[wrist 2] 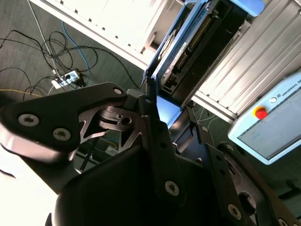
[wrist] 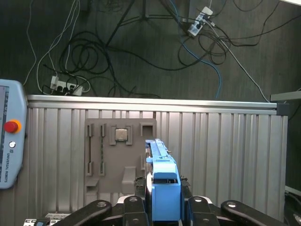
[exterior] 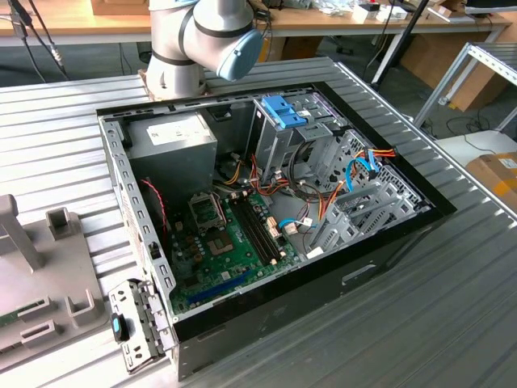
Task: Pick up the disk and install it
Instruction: 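Pick up the disk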
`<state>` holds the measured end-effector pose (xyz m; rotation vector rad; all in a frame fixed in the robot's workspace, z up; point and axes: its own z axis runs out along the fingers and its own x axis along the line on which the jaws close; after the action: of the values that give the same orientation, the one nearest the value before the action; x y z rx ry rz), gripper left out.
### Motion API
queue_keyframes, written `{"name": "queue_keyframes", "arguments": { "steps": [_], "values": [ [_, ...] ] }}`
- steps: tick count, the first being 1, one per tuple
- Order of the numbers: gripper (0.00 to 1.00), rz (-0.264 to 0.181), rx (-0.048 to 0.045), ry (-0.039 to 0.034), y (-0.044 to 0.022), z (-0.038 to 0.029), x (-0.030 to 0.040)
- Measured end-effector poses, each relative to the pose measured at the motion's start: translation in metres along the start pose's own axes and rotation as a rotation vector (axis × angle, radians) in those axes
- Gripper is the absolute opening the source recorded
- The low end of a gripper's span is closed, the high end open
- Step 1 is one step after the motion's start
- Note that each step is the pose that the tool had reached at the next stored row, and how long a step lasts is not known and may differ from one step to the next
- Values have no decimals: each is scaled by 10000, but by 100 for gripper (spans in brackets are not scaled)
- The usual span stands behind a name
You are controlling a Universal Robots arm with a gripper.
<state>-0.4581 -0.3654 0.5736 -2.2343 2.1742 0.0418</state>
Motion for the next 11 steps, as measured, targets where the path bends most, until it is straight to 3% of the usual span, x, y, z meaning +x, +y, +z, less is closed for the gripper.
{"name": "queue_keyframes", "arguments": {
  "steps": [5, 7, 10, 11],
  "values": [
    [36, 1, 0, 0, -201, 0, 5],
    [36, 1, -1, 1, -322, -2, 9],
    [36, 0, 0, 0, -448, -2, 12],
    [36, 1, 1, -1, -560, -1, 15]
  ]
}}
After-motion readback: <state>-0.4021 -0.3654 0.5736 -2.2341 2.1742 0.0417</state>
